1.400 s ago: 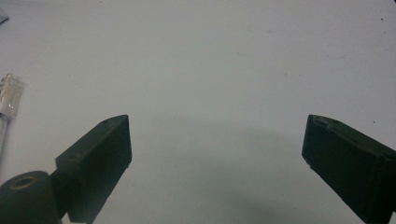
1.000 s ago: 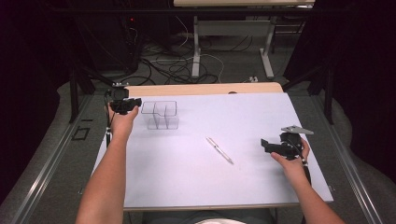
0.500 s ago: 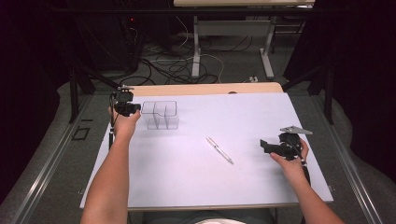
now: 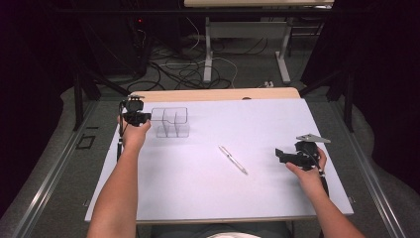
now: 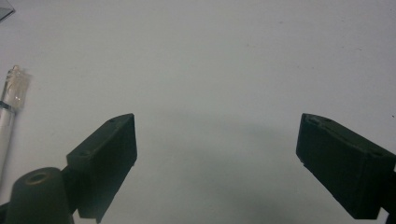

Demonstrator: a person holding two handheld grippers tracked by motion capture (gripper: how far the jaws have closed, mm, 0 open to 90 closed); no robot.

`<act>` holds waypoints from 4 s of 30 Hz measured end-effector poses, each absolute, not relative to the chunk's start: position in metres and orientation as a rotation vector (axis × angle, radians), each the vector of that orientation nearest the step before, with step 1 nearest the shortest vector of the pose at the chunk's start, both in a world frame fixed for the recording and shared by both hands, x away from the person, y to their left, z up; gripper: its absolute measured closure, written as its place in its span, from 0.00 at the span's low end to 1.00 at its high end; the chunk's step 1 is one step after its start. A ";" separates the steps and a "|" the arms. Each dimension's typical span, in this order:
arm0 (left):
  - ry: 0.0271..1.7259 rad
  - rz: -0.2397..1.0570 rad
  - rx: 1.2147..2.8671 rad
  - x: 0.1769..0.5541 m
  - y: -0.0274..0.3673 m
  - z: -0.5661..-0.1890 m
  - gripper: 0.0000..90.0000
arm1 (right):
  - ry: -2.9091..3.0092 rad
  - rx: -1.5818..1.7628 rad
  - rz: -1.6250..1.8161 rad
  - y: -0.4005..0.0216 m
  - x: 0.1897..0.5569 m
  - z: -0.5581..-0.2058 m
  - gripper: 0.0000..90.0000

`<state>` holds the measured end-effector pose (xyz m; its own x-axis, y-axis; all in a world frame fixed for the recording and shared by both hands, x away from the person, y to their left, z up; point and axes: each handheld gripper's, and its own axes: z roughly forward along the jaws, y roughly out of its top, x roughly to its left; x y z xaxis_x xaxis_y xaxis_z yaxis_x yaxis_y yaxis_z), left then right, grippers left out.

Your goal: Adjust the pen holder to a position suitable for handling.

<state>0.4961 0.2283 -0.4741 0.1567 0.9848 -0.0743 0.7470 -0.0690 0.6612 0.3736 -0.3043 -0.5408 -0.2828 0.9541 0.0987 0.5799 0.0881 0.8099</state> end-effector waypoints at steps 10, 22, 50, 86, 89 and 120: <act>1.644 0.554 1.860 0.495 0.227 -0.475 1.00 | 1.920 1.510 1.075 -0.302 0.375 -0.542 0.14; 1.568 0.548 1.877 0.493 0.202 -0.478 1.00 | 1.928 1.503 1.069 -0.301 0.375 -0.542 0.15; 1.444 0.418 1.916 0.482 0.119 -0.479 1.00 | 1.936 1.498 1.078 -0.300 0.375 -0.543 0.16; 1.384 0.394 1.902 0.481 0.090 -0.479 0.94 | 1.934 1.471 1.088 -0.300 0.373 -0.540 0.18; 1.361 0.375 1.883 0.475 0.092 -0.478 0.93 | 1.939 1.464 1.081 -0.300 0.373 -0.539 0.20; 1.130 0.285 1.786 0.400 0.143 -0.478 0.41 | 2.079 1.320 1.102 -0.277 0.366 -0.527 0.39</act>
